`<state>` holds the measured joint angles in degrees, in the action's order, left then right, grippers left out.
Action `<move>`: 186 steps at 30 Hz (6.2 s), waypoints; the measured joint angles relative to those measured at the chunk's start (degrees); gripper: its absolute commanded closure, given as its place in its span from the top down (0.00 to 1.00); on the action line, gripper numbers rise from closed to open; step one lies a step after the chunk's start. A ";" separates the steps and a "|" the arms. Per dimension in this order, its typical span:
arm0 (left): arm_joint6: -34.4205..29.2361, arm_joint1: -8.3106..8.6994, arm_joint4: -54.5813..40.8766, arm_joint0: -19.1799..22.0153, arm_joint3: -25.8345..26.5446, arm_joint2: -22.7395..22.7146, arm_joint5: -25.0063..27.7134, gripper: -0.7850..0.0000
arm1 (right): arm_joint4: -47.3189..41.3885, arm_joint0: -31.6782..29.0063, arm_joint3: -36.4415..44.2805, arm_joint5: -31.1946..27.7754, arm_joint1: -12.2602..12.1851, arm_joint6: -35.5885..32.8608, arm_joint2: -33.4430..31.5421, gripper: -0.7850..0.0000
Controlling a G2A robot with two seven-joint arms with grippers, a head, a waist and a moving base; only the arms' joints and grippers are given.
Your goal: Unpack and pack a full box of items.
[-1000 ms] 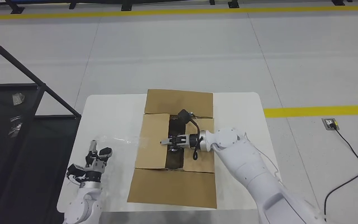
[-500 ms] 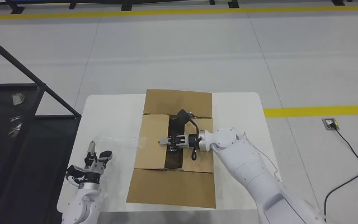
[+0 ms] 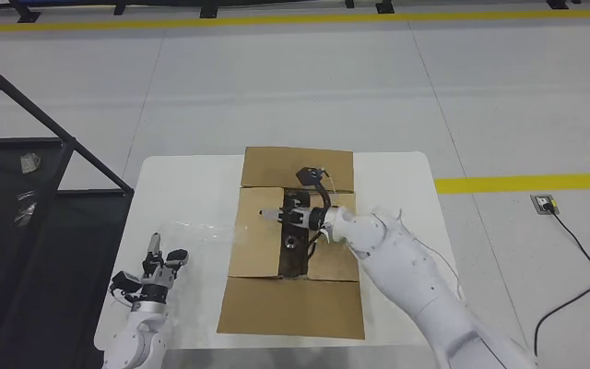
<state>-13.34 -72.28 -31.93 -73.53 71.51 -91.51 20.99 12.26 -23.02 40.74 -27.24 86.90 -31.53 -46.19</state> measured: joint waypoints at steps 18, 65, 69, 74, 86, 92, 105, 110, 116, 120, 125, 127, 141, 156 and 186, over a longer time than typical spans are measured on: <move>0.39 -0.31 1.35 -0.09 0.69 0.07 -0.34 0.90 | -4.43 -14.42 31.18 0.07 -5.94 -12.47 -9.79 1.00; -3.33 -0.63 -2.16 -1.34 -0.19 -3.10 0.63 0.99 | -25.12 12.16 -22.10 -0.46 15.96 -18.52 11.98 1.00; -3.53 -0.70 -2.04 -1.71 0.18 -2.95 0.64 0.99 | -25.06 12.45 -22.41 -3.99 16.03 -18.16 11.23 1.00; -3.67 -0.78 -1.44 -2.19 0.97 -2.67 0.80 1.00 | -24.83 12.68 -22.38 -11.15 15.19 -16.15 9.53 1.00; -3.40 -1.03 -0.13 -2.86 3.32 -1.60 0.41 1.00 | -20.57 12.84 -22.23 -18.54 9.60 -11.97 4.73 1.00; -3.11 -1.05 0.25 -2.68 2.95 -1.79 0.07 1.00 | -18.43 12.55 -22.55 -20.41 5.45 -7.51 0.94 1.00; -2.74 -1.20 -0.07 -1.44 1.86 -1.76 -0.46 1.00 | -22.03 -4.83 11.49 -16.91 -10.95 -28.59 -6.26 1.00; -2.52 -1.34 0.19 -0.85 1.51 -1.15 -0.51 1.00 | -22.19 -9.75 23.46 -15.19 -14.06 -30.35 -8.46 1.00; -2.74 -1.29 0.55 -0.25 0.31 -1.58 -0.53 1.00 | -22.18 -9.18 19.95 -15.24 -13.97 -30.30 -8.36 1.00; -3.10 -1.24 0.11 -0.14 -0.30 -2.11 -0.49 1.00 | -21.64 -10.37 21.73 -14.37 -14.16 -29.98 -8.33 1.00; -3.52 -1.29 -0.57 0.13 -0.90 -2.21 -0.55 1.00 | -26.08 -13.24 25.50 -12.06 -16.03 -33.50 -10.63 1.00; -3.69 -1.30 -0.59 0.37 -1.10 -2.15 -0.63 1.00 | -28.93 -14.96 28.23 -10.62 -17.28 -34.92 -11.55 1.00; -4.34 -1.47 -1.56 1.57 -2.17 -1.89 -0.75 1.00 | -40.76 -31.83 45.99 1.06 -31.20 -46.63 -24.45 1.00; -4.91 -1.48 -1.43 2.08 -2.28 -2.17 -0.64 1.00 | -36.14 -26.19 33.59 0.75 -36.18 -46.31 -9.37 1.00; -4.28 -1.48 -1.24 1.53 -2.94 -3.17 -0.45 1.00 | -61.65 -8.93 32.92 -7.22 -36.98 -38.34 12.08 1.00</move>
<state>-17.62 -73.76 -33.17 -72.00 68.57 -94.68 20.54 -49.39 -31.95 73.65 -34.45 49.92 -69.86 -34.11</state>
